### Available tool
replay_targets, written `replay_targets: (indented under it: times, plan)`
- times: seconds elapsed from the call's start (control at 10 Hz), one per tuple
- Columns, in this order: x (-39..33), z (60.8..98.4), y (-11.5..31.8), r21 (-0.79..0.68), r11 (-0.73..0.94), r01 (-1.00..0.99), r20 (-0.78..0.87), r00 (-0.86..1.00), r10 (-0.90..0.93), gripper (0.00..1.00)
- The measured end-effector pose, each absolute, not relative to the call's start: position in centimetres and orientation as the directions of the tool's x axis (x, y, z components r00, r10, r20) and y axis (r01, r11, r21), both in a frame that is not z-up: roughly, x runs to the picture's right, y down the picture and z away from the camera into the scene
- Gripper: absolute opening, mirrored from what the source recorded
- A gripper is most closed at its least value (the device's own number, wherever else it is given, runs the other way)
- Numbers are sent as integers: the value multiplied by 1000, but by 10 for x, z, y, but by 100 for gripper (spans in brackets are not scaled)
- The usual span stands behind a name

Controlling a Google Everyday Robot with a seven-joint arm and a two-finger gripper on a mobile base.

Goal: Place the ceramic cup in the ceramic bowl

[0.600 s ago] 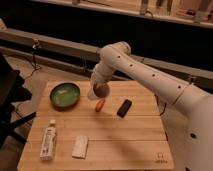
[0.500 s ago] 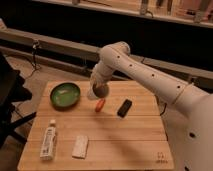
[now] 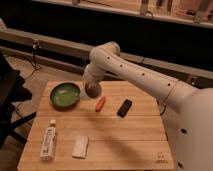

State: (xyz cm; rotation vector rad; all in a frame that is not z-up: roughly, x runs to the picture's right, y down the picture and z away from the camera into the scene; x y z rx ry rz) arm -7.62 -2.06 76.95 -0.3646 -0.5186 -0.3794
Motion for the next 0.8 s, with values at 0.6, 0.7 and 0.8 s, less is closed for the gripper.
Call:
replay_targets:
  times: [0.6, 0.7, 0.8]
  plan:
    - [-101, 773, -20, -222, 870, 441, 546, 795, -264, 1]
    - [-99, 773, -20, -220, 870, 441, 547, 794, -264, 1]
    - [-95, 775, -20, -215, 870, 444, 549, 792, -269, 1]
